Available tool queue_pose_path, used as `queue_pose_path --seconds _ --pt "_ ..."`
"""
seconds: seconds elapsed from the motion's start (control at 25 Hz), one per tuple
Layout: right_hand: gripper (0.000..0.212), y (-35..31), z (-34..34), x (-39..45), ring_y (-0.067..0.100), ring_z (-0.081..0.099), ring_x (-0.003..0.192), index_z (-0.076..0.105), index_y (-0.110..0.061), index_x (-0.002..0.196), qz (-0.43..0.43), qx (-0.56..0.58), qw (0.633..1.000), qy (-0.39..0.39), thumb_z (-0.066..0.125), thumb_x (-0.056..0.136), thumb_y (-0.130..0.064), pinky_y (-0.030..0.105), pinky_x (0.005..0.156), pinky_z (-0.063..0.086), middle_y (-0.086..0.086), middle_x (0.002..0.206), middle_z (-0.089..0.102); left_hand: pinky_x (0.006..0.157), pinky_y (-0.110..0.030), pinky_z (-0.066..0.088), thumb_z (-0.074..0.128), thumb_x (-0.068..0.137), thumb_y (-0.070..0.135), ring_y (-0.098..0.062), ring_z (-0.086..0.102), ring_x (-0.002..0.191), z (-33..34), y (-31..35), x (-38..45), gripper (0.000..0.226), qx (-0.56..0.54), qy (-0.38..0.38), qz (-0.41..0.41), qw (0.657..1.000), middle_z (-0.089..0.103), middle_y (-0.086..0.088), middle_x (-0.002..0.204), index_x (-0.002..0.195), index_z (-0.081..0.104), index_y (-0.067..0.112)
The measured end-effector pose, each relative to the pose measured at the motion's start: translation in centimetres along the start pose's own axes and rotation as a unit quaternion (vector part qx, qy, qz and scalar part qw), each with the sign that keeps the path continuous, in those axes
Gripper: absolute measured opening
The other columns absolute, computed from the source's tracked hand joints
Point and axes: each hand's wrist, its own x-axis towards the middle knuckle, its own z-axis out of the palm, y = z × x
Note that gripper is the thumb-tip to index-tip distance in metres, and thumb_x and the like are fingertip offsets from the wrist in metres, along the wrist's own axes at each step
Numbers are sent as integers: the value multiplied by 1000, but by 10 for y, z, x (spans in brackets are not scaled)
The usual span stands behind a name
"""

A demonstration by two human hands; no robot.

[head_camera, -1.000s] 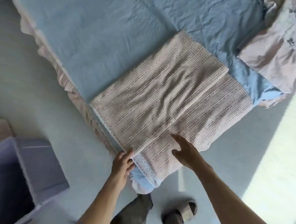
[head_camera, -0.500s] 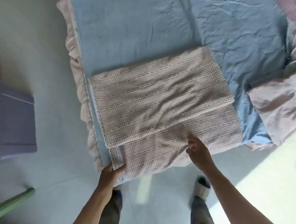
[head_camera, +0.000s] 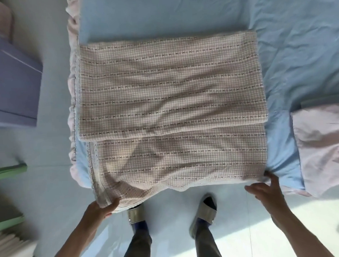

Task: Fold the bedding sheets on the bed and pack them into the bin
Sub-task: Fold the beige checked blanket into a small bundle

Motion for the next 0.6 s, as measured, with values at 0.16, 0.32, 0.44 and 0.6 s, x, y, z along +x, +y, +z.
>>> queue_pose_path --seconds 0.16,0.32,0.44,0.6 --pt "39 2 -6 4 24 63 94 62 -27 107 22 -49 997 -63 83 75 -21 49 86 50 4 93 67 90 -38 52 86 35 62 -25 69 99 3 -9 -23 100 -9 -15 -32 999 73 -6 105 113 62 5" --pt "17 -17 -18 1 25 64 93 72 -16 89 7 -16 994 -109 72 80 -2 42 87 46 -9 84 75 103 -45 45 85 62 41 -31 63 110 2 0 -46 71 -95 -7 -16 995 71 -9 108 115 59 1" --pt "16 -21 -54 -2 25 59 78 68 -8 75 -16 -12 992 -125 78 64 -13 40 77 41 5 71 70 90 -43 56 84 69 20 -35 67 104 -8 8 -64 63 -151 36 0 988 68 -21 115 118 58 -10" --pt "27 -83 -98 -24 25 27 68 39 -11 56 -64 136 973 -174 64 61 -2 35 56 27 13 65 27 69 -24 60 50 91 -5 -17 73 82 -29 75 -110 21 -193 62 81 976 73 -15 102 107 63 -6"
